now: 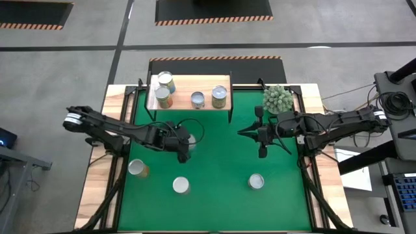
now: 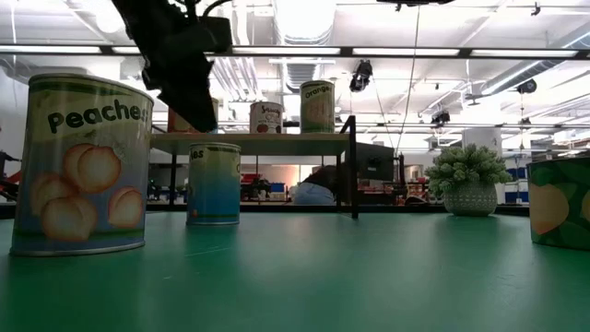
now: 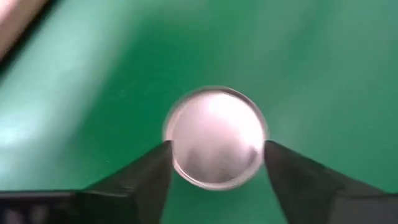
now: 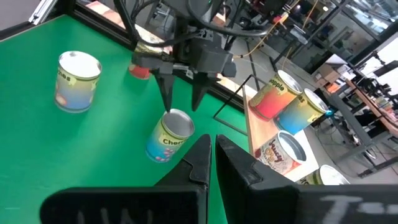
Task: Pick and place cans onto a shelf
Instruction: Put the canned cherries on the shelf
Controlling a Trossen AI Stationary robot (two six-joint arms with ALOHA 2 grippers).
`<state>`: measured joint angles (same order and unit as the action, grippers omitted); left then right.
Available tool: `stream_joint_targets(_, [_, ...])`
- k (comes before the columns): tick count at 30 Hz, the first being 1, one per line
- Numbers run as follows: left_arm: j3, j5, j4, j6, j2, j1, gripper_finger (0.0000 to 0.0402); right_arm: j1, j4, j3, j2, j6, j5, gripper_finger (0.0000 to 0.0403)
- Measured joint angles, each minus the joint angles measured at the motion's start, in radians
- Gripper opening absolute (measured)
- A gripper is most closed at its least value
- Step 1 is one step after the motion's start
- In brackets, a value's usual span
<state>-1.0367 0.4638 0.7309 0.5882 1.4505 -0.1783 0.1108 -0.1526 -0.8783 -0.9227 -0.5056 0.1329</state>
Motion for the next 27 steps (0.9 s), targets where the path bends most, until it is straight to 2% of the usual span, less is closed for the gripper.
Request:
stream_joint_targets(2, [0.001, 0.042, -0.002, 0.006, 0.017, 0.0, 0.0282, 0.0, -0.001, 0.0, 0.0, 0.0, 0.0, 0.0013])
stream_joint_targets(5, [0.004, 0.043, -0.001, -0.019, 0.042, 0.0, 0.0332, 0.0, -0.012, 0.0, 0.0, 0.0, 0.0, 0.0013])
stream_joint_targets(10, [0.004, 0.045, -0.011, -0.028, 0.065, 0.0, 0.0379, -0.002, -0.026, 0.0, 0.0, 0.0, 0.001, 0.0013])
stream_joint_targets(20, [0.007, 0.042, -0.013, -0.053, 0.007, -0.002, 0.0389, -0.009, -0.026, 0.0, 0.0, 0.0, 0.001, 0.0013])
stream_joint_targets(27, [0.052, 0.022, -0.05, -0.066, -0.027, -0.054, 0.0389, -0.013, -0.028, 0.0, 0.0, -0.001, 0.001, 0.0013])
